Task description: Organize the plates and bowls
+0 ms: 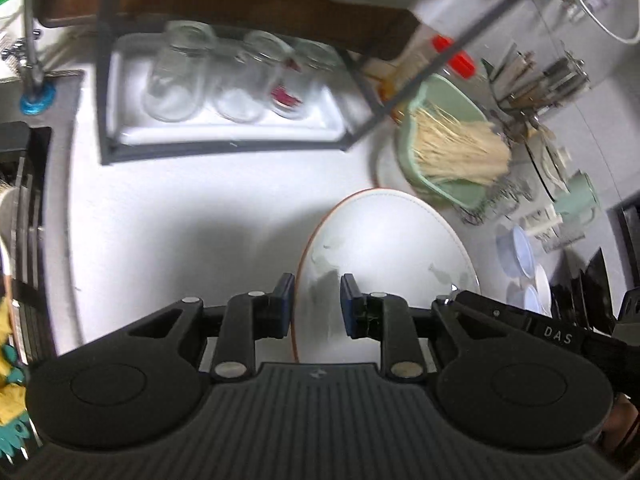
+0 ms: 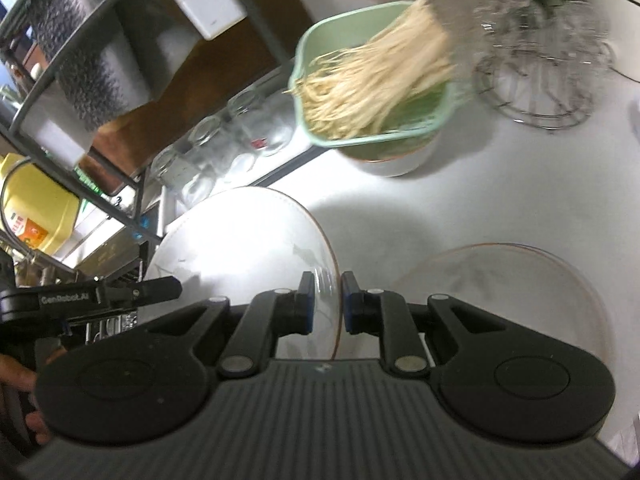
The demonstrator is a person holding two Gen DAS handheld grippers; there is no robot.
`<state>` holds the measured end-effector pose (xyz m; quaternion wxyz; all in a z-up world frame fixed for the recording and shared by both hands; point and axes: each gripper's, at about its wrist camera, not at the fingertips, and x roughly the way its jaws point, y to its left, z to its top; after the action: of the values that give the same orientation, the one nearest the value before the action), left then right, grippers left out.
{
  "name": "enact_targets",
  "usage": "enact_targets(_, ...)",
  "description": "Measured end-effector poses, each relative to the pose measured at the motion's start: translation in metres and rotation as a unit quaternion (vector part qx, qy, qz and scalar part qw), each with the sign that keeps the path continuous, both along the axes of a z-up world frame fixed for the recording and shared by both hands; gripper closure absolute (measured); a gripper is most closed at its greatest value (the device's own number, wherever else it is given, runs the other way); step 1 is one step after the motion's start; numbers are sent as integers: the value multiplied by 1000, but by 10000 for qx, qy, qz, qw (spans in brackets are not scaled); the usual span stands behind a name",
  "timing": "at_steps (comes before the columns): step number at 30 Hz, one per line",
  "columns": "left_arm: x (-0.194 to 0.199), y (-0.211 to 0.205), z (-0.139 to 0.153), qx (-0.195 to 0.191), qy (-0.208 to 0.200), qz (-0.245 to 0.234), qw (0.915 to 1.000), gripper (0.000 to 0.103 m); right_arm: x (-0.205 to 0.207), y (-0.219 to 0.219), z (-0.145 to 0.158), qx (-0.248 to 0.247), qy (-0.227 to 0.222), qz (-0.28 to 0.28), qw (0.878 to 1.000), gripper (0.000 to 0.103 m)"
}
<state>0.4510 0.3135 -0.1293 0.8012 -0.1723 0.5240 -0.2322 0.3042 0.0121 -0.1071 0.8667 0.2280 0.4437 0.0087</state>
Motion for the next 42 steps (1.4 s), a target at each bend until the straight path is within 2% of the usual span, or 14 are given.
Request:
enact_targets(11, -29, -58, -2, -117, 8, -246, 9996, 76, -46, -44, 3, -269, -157, -326, 9990, 86)
enact_targets(17, -43, -87, -9, 19, 52, -408, 9992, 76, -63, -65, -7, -268, -74, -499, 9984, 86)
enact_targets(33, -58, -138, -16, 737, -53, -218, 9970, 76, -68, -104, -44, -176, 91, 1, 9998, 86)
enact_targets(37, -62, -155, -18, 1130, -73, -224, 9933, 76, -65, -110, -49, -166, 236, 142, 9995, 86)
enact_targets(42, -67, -160, -22, 1370, -13, -88, 9905, 76, -59, -112, -51, -239, 180, 463, 9985, 86)
